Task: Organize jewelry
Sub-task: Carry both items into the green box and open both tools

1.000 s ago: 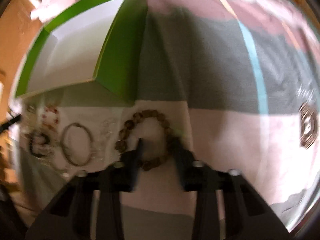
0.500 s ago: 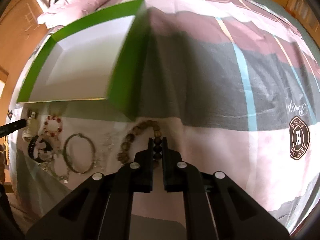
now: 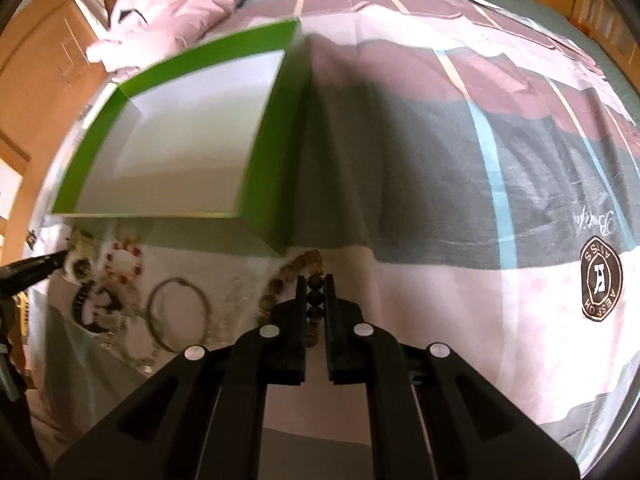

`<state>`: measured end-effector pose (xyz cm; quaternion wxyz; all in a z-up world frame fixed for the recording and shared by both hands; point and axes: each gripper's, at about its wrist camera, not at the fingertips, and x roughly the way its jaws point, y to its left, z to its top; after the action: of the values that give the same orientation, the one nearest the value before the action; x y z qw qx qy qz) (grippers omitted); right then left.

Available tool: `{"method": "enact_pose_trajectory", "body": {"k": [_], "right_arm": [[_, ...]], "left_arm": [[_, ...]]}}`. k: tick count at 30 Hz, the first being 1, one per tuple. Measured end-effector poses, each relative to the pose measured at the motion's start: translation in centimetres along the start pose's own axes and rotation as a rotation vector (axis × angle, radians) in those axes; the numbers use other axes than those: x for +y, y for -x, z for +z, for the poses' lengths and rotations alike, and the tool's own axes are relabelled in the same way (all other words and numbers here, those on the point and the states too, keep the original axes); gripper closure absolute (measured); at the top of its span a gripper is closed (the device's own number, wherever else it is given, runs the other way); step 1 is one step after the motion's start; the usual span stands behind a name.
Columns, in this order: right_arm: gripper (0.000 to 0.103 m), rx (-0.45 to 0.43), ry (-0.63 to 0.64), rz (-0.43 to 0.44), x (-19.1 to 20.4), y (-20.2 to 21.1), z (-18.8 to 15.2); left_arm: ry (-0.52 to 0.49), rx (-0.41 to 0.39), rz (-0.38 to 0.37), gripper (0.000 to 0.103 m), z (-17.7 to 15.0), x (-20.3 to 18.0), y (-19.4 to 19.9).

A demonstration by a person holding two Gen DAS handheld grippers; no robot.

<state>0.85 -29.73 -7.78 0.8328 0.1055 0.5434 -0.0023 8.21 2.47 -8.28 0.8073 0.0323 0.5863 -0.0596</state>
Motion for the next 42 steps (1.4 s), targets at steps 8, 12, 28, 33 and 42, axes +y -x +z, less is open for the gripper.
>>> {"method": "enact_pose_trajectory", "body": {"k": [8,12,28,33,42], "right_arm": [[0.096,-0.060,0.039,0.024,1.1,2.5,-0.2],[0.096,-0.089,0.049,0.042,1.7,3.9,-0.1],[0.096,-0.253,0.058,0.016,5.1,10.1,4.3],[0.096,-0.266,0.045,0.046,5.8,9.4,6.6],[0.096,-0.142,0.068,0.076,8.2,1.6,9.0]], "left_arm": [[0.027,-0.116,-0.011,0.095,-0.3,0.3,4.2],[0.020,-0.181,-0.023,0.095,-0.5,-0.4,6.7],[-0.025,-0.255,-0.085,0.095,4.2,-5.5,10.2],[-0.018,-0.241,-0.091,0.095,5.7,-5.7,8.5],[0.006,-0.197,-0.034,0.095,7.1,-5.8,2.5]]}}
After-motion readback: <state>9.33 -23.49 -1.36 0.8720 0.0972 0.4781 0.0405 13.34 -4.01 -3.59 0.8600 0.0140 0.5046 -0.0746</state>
